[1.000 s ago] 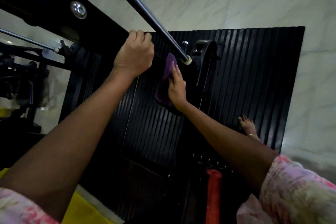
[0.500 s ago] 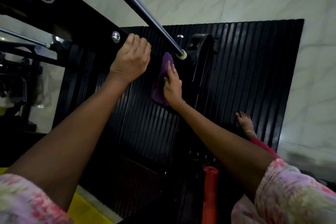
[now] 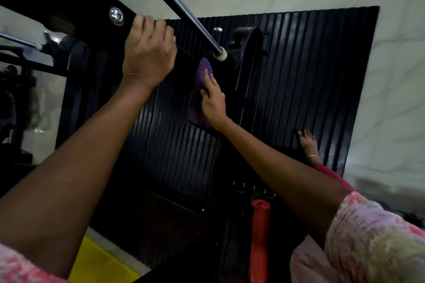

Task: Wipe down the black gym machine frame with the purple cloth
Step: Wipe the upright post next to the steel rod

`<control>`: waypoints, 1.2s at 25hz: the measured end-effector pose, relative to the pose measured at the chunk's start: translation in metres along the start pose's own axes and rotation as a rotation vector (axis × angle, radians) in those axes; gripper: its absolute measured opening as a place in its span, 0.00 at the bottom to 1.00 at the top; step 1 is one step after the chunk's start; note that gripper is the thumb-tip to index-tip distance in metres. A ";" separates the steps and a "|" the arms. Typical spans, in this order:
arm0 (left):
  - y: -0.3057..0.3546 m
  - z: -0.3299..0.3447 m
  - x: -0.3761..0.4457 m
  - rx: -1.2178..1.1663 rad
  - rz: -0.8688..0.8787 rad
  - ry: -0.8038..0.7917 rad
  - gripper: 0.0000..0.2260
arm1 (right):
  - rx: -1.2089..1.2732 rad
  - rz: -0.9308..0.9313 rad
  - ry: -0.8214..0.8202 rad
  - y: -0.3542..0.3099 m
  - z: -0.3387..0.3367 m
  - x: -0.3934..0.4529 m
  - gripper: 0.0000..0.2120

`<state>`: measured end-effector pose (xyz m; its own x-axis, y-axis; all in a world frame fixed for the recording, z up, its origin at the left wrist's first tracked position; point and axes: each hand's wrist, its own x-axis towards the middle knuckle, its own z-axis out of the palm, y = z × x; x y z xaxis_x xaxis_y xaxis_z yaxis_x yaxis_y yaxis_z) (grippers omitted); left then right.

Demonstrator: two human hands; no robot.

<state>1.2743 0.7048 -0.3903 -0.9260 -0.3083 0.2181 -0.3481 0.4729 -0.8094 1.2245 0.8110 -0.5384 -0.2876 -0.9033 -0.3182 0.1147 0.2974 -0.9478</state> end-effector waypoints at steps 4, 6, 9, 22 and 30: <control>0.004 -0.001 0.000 0.104 -0.017 -0.004 0.08 | 0.050 -0.234 0.047 -0.029 0.009 -0.005 0.27; 0.005 0.000 -0.001 0.128 -0.003 -0.013 0.08 | 0.051 -0.193 0.041 -0.022 0.012 -0.003 0.27; 0.008 0.002 -0.001 0.147 -0.004 -0.008 0.08 | 0.030 0.009 -0.003 0.000 0.006 0.004 0.28; 0.016 0.000 -0.002 0.242 -0.231 -0.010 0.10 | -0.320 -0.700 -0.307 0.007 -0.062 0.052 0.22; 0.029 0.023 -0.019 0.097 -0.340 -0.010 0.10 | -0.426 -1.146 -0.232 0.050 -0.052 0.101 0.20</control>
<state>1.2857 0.7050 -0.4306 -0.7580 -0.4432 0.4786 -0.6201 0.2618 -0.7395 1.1517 0.7502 -0.6187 0.1617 -0.7287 0.6655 -0.4211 -0.6608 -0.6213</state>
